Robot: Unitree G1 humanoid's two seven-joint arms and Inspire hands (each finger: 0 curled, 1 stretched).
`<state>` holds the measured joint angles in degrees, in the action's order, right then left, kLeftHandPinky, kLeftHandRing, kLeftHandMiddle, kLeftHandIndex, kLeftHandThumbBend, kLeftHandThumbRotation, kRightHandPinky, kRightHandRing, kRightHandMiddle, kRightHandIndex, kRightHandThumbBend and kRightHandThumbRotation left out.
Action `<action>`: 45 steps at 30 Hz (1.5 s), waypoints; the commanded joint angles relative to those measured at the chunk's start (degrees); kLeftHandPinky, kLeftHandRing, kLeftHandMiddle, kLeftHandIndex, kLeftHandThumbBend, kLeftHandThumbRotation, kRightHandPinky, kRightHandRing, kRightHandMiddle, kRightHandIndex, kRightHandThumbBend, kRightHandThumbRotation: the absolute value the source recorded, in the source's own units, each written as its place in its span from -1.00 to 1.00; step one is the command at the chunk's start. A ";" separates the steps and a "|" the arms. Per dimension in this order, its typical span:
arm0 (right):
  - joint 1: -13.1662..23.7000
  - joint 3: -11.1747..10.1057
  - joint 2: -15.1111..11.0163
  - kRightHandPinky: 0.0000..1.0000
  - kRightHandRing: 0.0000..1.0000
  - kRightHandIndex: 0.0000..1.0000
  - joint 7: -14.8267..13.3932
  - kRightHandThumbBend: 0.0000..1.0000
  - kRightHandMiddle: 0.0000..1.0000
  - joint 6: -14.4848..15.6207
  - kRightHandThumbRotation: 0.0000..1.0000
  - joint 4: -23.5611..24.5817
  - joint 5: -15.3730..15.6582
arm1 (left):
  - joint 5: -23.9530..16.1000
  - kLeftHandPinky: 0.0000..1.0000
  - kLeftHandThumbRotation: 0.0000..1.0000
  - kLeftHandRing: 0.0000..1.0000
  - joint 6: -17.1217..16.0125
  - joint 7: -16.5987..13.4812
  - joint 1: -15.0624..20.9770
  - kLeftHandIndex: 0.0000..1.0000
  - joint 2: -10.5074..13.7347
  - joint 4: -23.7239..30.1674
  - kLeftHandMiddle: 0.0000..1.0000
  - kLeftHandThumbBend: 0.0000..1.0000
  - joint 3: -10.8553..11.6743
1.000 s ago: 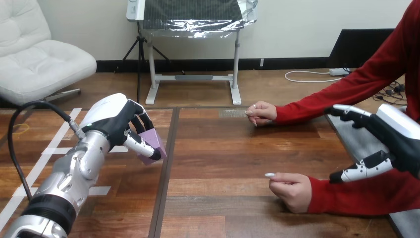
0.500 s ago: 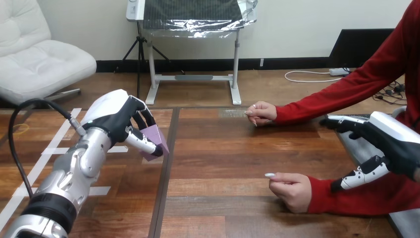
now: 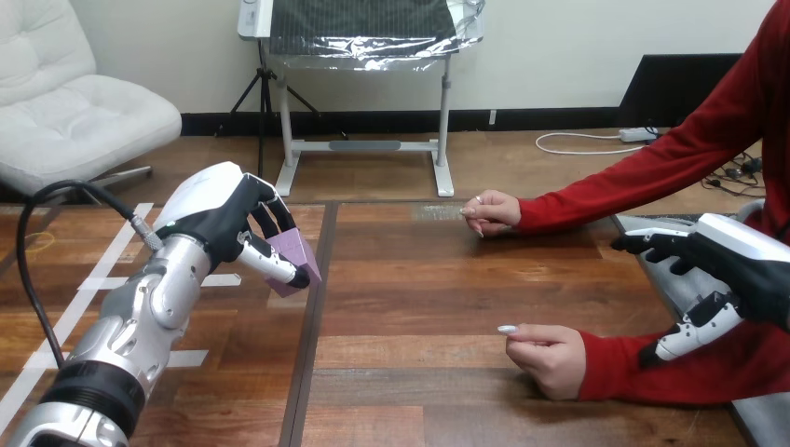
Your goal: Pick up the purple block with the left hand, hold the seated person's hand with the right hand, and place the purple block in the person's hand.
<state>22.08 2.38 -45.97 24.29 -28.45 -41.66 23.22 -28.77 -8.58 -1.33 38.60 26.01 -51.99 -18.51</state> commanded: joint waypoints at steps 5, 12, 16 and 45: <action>4.79 1.55 -2.44 0.67 0.73 0.74 1.62 1.00 0.77 1.18 -0.96 1.28 0.71 | 1.68 -0.35 -1.00 -0.21 1.35 -0.03 0.73 -0.05 -0.30 3.93 -0.07 0.29 2.41; 5.01 3.35 -2.05 0.67 0.67 0.70 1.10 1.00 0.73 1.24 -0.99 0.31 2.11 | 2.41 -0.31 -1.00 -0.16 1.95 0.35 0.72 -0.02 -0.54 4.43 -0.03 0.26 2.70; 5.22 4.34 -1.70 0.64 0.66 0.68 1.55 1.00 0.71 2.32 -0.99 0.17 2.83 | 2.45 -0.33 -1.00 -0.19 1.59 0.30 0.75 -0.02 -0.62 4.29 -0.05 0.25 2.92; 5.47 12.08 2.50 0.17 0.45 0.51 -3.88 1.00 0.54 6.12 -0.98 -1.03 9.86 | 3.31 -0.36 -1.00 -0.22 1.77 0.60 0.33 -0.07 -0.39 6.48 -0.08 0.22 3.41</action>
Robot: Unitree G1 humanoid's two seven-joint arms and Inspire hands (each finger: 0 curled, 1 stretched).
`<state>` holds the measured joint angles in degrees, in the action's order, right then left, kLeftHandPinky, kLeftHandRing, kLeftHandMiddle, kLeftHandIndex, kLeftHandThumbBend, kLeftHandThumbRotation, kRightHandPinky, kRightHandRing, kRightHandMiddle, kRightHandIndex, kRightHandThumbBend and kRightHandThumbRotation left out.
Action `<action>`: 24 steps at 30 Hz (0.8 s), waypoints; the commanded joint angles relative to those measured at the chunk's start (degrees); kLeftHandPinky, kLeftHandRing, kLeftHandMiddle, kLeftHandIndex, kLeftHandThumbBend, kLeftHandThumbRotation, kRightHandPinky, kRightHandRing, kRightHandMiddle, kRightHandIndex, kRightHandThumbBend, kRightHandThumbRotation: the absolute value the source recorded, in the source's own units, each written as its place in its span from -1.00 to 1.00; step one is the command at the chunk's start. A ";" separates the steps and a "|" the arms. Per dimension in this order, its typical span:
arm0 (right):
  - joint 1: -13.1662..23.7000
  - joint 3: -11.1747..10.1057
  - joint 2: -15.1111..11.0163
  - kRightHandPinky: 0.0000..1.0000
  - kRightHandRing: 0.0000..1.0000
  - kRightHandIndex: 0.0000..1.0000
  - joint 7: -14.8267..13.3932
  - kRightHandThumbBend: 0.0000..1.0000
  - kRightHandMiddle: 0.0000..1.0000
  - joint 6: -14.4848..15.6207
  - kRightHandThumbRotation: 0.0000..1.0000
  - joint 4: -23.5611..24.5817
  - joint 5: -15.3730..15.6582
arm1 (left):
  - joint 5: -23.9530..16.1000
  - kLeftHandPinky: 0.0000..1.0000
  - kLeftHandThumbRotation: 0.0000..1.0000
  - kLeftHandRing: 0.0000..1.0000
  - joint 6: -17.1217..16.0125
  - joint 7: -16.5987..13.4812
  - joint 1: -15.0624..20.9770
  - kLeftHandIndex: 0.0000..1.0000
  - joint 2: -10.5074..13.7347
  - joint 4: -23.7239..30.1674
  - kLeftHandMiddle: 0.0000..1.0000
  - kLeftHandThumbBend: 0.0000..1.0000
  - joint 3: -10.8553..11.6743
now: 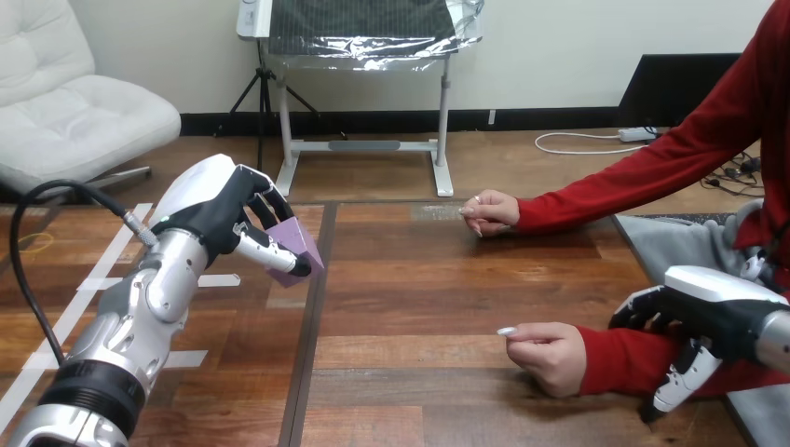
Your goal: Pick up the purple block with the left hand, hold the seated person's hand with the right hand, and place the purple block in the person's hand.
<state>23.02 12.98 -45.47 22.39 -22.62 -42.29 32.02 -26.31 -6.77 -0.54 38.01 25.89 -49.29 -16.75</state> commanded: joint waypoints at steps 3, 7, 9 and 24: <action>4.53 2.21 2.41 0.16 0.46 0.51 -3.17 1.00 0.54 0.13 -0.95 -0.74 1.95 | 0.85 -0.36 -1.00 -0.22 0.33 -0.02 0.81 -0.07 -0.23 4.27 -0.08 0.21 1.65; 4.70 3.08 3.07 0.17 0.46 0.49 -4.87 1.00 0.52 -0.28 -0.90 -1.53 3.09 | 0.83 -0.35 -1.00 -0.22 0.37 0.09 0.70 -0.06 -0.17 4.59 -0.08 0.22 1.67; 4.83 3.70 3.40 0.18 0.46 0.48 -5.79 1.00 0.51 -0.13 -0.88 -1.88 3.89 | 0.80 -0.35 -1.00 -0.22 0.48 0.17 0.64 -0.06 -0.14 4.77 -0.08 0.22 1.66; 6.19 7.51 5.57 0.13 0.37 0.41 -13.29 0.92 0.42 -1.21 -0.76 -6.47 7.26 | 0.88 -0.32 -1.00 -0.19 0.62 0.30 0.08 -0.05 -0.14 5.89 -0.06 0.22 1.76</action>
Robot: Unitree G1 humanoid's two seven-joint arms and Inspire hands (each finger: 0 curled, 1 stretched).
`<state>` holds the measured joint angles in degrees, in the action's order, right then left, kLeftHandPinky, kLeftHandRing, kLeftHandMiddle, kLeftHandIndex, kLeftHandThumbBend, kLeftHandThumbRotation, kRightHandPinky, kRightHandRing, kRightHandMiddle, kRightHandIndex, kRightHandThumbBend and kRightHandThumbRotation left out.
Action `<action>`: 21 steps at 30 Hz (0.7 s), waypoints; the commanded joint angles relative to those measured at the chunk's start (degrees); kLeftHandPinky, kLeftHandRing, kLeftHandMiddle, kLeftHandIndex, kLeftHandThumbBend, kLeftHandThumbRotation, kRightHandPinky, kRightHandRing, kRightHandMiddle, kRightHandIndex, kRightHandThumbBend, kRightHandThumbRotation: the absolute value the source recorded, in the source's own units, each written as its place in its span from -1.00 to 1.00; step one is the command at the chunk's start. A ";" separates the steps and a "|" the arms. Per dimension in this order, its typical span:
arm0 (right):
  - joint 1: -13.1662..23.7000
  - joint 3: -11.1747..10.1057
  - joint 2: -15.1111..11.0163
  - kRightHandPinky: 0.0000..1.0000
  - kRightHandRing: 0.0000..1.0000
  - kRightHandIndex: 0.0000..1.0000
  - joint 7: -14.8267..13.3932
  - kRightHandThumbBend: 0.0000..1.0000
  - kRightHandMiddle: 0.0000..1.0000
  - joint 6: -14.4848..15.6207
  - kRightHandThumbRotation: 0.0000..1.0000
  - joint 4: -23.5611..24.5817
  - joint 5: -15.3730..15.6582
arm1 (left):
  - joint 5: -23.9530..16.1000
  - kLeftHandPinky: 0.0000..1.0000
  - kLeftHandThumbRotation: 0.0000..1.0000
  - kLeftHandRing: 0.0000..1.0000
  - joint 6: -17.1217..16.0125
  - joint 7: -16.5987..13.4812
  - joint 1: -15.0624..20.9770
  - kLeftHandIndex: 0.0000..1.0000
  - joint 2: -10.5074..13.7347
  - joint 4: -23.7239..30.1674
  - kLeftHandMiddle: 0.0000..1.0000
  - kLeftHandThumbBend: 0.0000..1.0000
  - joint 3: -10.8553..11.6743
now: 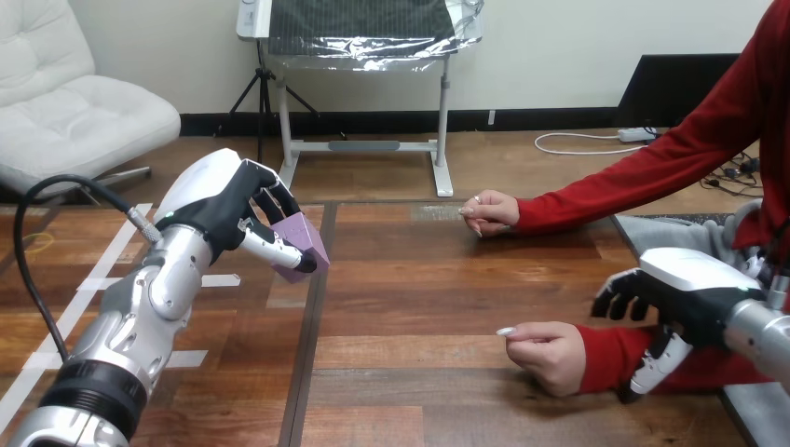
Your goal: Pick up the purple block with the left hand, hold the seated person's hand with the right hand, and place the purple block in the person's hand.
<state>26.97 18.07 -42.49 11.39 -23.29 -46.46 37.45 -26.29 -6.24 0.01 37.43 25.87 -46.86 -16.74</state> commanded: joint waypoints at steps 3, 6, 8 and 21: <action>2.58 3.00 2.97 0.08 0.32 0.39 -3.44 0.89 0.37 -0.44 -0.73 -3.18 2.38 | 0.82 -0.32 -1.00 -0.19 0.09 -0.21 0.55 -0.05 -0.06 3.79 -0.06 0.22 1.75; 2.89 3.47 3.31 0.02 0.27 0.38 -4.15 0.85 0.33 -0.21 -0.71 -3.94 2.69 | 0.78 -0.33 -1.00 -0.20 0.08 -0.17 0.41 -0.05 0.03 4.18 -0.07 0.23 1.77; 3.11 3.82 3.46 -0.03 0.20 0.36 -4.59 0.81 0.28 -0.16 -0.69 -4.48 2.81 | 0.79 -0.36 -1.00 -0.23 0.10 -0.11 0.33 -0.05 0.07 4.37 -0.09 0.23 1.81; 4.64 4.88 4.98 -0.22 -0.07 0.11 -5.06 0.56 0.07 -0.02 -0.73 -7.75 2.68 | 1.07 -0.38 -1.00 -0.24 0.57 0.47 -0.05 -0.05 0.22 5.68 -0.09 0.23 2.32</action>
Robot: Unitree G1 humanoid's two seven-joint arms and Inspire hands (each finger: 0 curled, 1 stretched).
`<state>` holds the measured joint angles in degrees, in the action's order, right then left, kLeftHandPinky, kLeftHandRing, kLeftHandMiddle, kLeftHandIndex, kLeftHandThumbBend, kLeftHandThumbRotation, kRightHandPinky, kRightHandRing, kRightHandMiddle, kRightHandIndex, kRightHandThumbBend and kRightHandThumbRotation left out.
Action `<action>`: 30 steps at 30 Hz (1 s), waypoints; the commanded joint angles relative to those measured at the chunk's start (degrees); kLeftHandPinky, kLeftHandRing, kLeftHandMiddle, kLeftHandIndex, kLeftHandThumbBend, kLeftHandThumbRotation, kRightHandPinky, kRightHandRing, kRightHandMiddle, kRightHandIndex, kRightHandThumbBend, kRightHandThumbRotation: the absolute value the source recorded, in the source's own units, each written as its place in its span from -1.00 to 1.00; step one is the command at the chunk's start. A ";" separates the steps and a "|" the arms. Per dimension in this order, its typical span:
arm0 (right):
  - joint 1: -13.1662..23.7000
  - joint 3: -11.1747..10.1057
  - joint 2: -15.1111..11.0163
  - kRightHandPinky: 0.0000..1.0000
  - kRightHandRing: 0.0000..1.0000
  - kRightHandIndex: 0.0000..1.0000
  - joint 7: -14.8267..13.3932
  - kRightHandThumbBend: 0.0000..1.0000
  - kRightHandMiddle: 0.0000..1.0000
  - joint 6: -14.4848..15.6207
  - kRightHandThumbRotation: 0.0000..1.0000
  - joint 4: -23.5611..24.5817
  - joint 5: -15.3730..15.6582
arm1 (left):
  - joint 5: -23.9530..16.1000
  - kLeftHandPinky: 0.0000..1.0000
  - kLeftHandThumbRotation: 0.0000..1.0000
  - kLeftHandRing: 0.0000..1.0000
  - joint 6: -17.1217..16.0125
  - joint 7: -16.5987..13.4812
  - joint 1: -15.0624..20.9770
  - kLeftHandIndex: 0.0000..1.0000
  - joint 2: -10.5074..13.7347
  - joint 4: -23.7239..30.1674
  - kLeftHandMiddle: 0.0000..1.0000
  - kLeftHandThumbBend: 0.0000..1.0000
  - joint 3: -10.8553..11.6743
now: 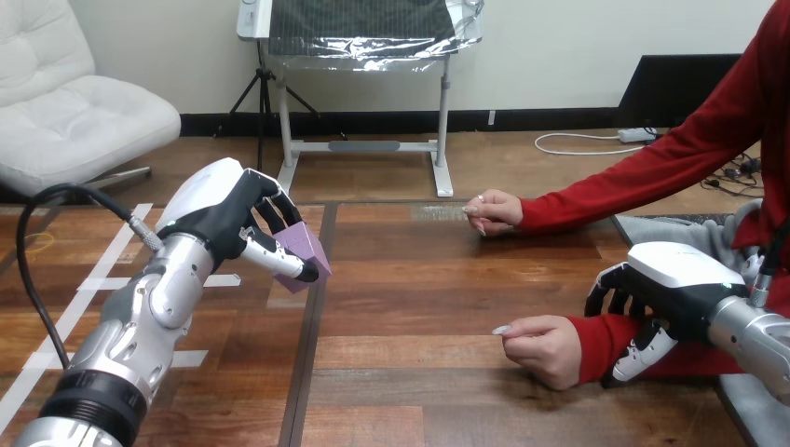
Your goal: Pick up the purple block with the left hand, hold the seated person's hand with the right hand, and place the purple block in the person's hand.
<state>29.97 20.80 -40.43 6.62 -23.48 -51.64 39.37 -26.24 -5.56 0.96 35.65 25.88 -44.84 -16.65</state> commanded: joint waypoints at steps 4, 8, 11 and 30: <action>1.95 2.05 3.24 -0.32 -0.18 0.00 -0.44 0.54 -0.03 -0.13 -0.73 -3.56 0.35 | 1.06 -0.36 -1.00 -0.22 0.06 -0.36 1.50 -0.06 0.29 4.34 -0.08 0.23 2.35; 2.38 2.50 3.29 -0.42 -0.29 -0.11 -1.19 0.54 -0.14 -0.75 -0.71 -4.44 0.74 | 1.12 -0.34 -1.00 -0.21 -0.11 -0.37 1.32 -0.06 0.38 4.67 -0.07 0.23 2.48; 2.72 2.98 3.31 -0.45 -0.32 -0.15 -1.82 0.54 -0.18 -1.02 -0.69 -5.07 1.16 | 1.19 -0.33 -1.00 -0.20 -0.24 -0.36 1.22 -0.06 0.38 4.80 -0.07 0.23 2.65; 4.37 4.11 3.44 -0.59 -0.49 -0.37 -1.89 0.56 -0.35 -1.42 -0.53 -7.61 0.84 | 1.01 -0.37 -1.00 -0.23 -0.60 -0.23 0.99 -0.07 0.55 5.17 -0.09 0.22 3.21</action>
<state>33.11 23.03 -39.62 4.74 -24.91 -57.58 39.34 -25.36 -5.56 0.99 34.84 25.90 -42.64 -14.61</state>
